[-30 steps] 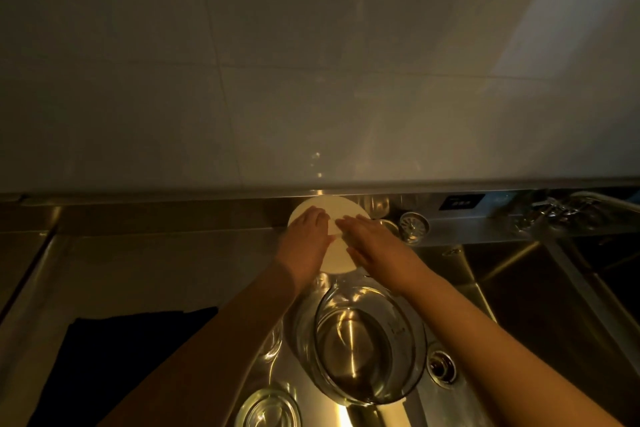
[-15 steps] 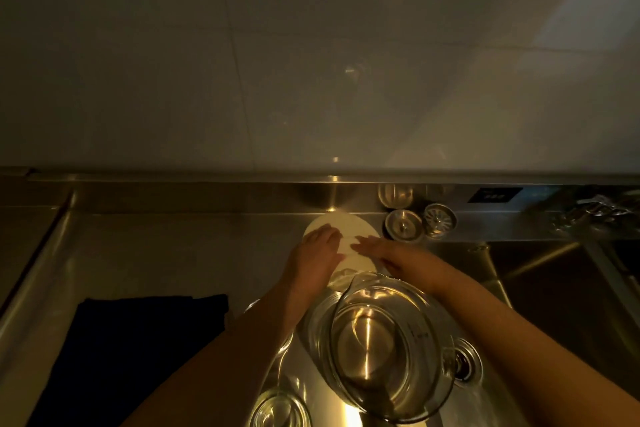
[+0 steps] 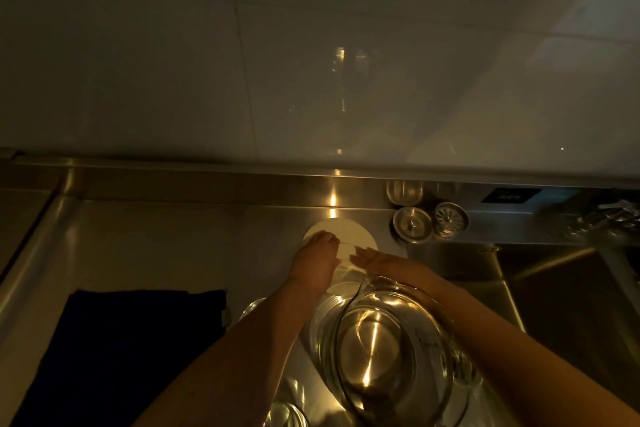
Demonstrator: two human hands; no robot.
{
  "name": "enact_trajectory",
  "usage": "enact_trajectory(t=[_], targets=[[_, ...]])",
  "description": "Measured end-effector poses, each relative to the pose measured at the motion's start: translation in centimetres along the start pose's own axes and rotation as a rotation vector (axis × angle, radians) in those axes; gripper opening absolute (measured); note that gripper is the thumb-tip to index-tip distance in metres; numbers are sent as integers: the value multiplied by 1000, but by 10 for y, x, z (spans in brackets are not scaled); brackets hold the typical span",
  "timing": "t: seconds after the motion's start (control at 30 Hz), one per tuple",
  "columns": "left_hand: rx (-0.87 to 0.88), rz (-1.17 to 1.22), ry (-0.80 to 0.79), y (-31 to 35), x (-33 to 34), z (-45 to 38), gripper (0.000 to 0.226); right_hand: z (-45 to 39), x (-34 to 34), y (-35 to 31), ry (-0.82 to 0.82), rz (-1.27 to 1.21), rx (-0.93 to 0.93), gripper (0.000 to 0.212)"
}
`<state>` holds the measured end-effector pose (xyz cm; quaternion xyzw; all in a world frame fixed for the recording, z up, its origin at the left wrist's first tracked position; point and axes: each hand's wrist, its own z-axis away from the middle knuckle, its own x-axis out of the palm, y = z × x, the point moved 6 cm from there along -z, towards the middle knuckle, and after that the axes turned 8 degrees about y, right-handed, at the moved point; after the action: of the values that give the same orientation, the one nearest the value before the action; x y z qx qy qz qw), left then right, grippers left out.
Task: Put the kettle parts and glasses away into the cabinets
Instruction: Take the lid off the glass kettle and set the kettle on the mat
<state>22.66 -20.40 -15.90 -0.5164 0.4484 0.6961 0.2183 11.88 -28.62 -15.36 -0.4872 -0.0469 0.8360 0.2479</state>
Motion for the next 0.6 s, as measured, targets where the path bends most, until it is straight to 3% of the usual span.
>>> enact_trajectory(t=[0.23,0.4,0.5,0.6], targets=[[26,-61,-7,-1,2,0,44,0,0,-5,-4,54,-30,64],[64,-91,-25,4,-8,10,57,10,1,4,17,-25,-11,65],[98,-32,54,13,-28,20,57,37,-22,-5,247,-281,-34,72],[158,38,160,33,-56,35,49,68,-42,-8,414,-232,-5,49]])
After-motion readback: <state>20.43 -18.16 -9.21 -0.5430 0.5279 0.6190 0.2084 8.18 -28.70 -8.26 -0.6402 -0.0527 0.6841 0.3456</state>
